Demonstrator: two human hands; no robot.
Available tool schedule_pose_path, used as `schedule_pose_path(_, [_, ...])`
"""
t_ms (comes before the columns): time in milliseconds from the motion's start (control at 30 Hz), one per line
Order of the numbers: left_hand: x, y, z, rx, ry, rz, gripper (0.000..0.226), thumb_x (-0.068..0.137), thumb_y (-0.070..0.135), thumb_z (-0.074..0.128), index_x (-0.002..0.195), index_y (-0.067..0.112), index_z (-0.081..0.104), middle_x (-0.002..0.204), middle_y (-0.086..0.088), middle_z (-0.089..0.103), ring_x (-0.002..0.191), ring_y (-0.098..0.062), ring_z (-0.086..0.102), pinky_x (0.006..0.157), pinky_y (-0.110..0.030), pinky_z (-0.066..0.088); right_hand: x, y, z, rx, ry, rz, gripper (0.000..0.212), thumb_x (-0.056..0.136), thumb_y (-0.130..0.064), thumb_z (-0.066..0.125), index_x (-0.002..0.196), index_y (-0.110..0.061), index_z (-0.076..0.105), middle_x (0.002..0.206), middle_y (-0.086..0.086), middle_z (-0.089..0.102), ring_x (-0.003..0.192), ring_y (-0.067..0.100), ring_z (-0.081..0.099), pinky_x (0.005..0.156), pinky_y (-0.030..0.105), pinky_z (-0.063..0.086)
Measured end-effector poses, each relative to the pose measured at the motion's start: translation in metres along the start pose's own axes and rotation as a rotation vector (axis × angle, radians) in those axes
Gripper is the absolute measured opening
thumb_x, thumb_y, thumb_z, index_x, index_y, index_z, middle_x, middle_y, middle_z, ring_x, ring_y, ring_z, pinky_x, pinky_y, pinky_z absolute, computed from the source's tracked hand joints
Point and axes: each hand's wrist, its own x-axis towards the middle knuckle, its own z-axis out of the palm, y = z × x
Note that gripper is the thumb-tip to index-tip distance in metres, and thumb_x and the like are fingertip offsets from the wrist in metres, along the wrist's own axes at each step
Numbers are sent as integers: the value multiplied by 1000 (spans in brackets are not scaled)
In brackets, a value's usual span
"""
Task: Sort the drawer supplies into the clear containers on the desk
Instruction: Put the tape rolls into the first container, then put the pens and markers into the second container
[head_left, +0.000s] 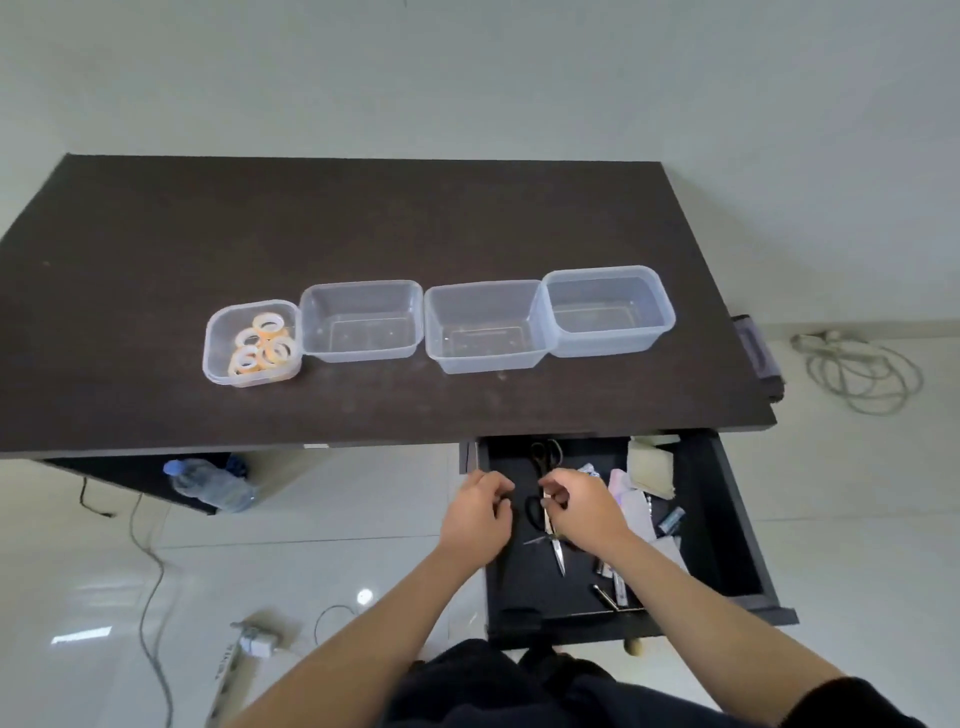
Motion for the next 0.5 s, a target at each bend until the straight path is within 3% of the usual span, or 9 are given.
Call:
schedule_pose_path(100, [6,17,41,24,-91,-23,25,87,16,55,112,18,59,115,0,54,101,-16,58,89,-29,49,-4,46,-19,-20,-3,52,24,81,-11,62,105,-15,67,100,1,69,91,18,63,80,28,49])
schedule_pose_path(233, [17,26,83,115,-192,-74,40,86,22,59,126,20,51,128,-1,45,119,-19,47,98,-32,45,-8,99,-34,-74,-53,85,31,83,-12,63,113,-15,64,111,7,63,106,24,58,87,35,49])
schedule_pose_path(367, [24,34,111,246,-243,-125,56,85,27,60,137,30,40,148,1,22,131,-25,29,94,-36,49,-11,133,-42,-164,-71,181,51,78,-21,68,128,-23,54,129,4,45,122,27,42,87,39,50])
schedule_pose_path(500, [29,40,134,361,-310,-226,72,84,31,63,143,42,24,154,-2,-4,135,-28,17,88,-37,49,-15,150,-40,-289,-201,263,81,74,-38,71,142,-39,26,141,6,24,128,29,28,94,44,47])
